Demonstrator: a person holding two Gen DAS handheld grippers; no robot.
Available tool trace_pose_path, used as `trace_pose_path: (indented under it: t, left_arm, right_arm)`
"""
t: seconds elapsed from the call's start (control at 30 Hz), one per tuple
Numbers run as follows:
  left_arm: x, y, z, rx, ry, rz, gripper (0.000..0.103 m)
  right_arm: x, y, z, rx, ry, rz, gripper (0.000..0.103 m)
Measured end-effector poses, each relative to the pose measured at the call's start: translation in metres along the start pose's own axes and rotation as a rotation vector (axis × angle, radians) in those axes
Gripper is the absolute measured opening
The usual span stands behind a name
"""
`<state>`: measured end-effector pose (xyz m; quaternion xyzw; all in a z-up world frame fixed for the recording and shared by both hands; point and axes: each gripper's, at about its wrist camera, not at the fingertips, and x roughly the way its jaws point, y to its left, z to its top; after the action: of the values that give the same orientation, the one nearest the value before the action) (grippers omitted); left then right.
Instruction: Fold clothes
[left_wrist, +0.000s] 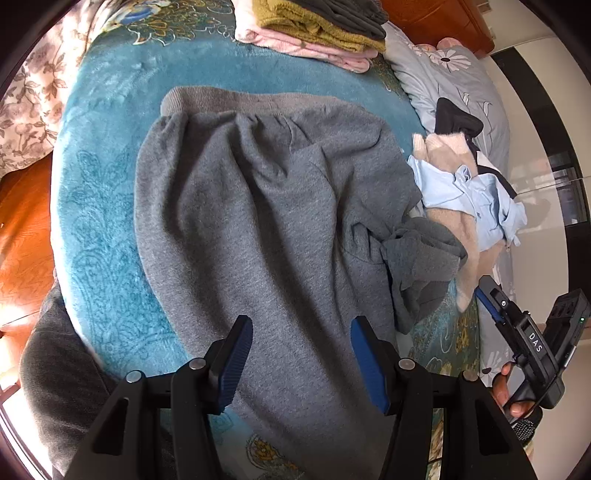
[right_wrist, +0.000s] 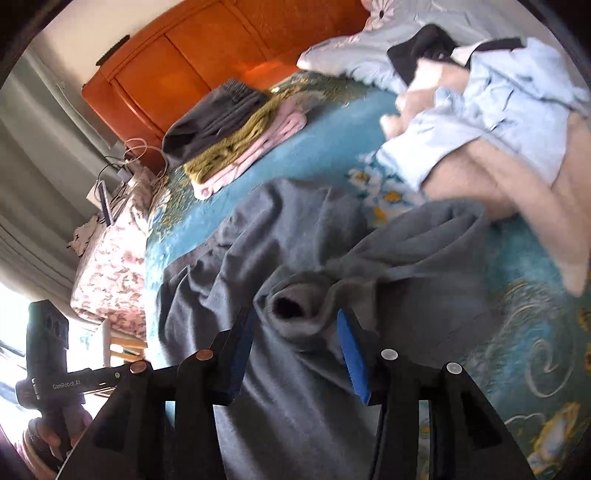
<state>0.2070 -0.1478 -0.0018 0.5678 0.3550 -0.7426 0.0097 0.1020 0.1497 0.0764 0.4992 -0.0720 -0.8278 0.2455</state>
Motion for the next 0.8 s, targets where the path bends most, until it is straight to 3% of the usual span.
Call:
trace_pose_path:
  t: [0.1,0.27,0.4,0.5,0.6,0.63,0.67,0.73,0.8]
  left_arm:
    - [0.006,0.0,-0.001,0.006,0.023,0.002,0.059]
    - [0.003,0.008,0.002,-0.021,0.015,0.003,0.059]
    - [-0.001,0.016,0.005,-0.044,0.001,0.005,0.059]
    - [0.0,0.02,0.006,-0.06,0.008,0.002,0.06]
    - [0.001,0.016,0.004,-0.048,0.014,0.0,0.06]
    - [0.0,0.015,0.004,-0.045,0.012,-0.002,0.06]
    - [-0.002,0.014,0.004,-0.043,0.01,-0.004,0.06]
    - [-0.006,0.012,0.003,-0.039,0.002,-0.009,0.06]
    - [-0.011,0.011,0.003,-0.039,-0.011,-0.013,0.06]
  right_arm:
    - [-0.003,-0.004,0.001,-0.06,0.011,-0.074,0.051]
    - [0.035,0.016,-0.011,-0.217,0.129,-0.069,0.061]
    - [0.075,0.001,-0.006,-0.135,0.133,-0.131,0.061]
    - [0.086,-0.011,-0.002,-0.009,0.115,-0.079,0.061]
    - [0.089,0.0,-0.004,0.0,0.109,-0.043,0.061]
    - [0.089,0.006,-0.004,-0.009,0.11,-0.051,0.055]
    - [0.088,0.012,-0.005,-0.017,0.112,-0.068,0.037]
    - [0.081,0.016,-0.006,0.017,0.104,-0.076,0.019]
    - [0.068,0.013,-0.007,0.078,0.084,-0.066,0.013]
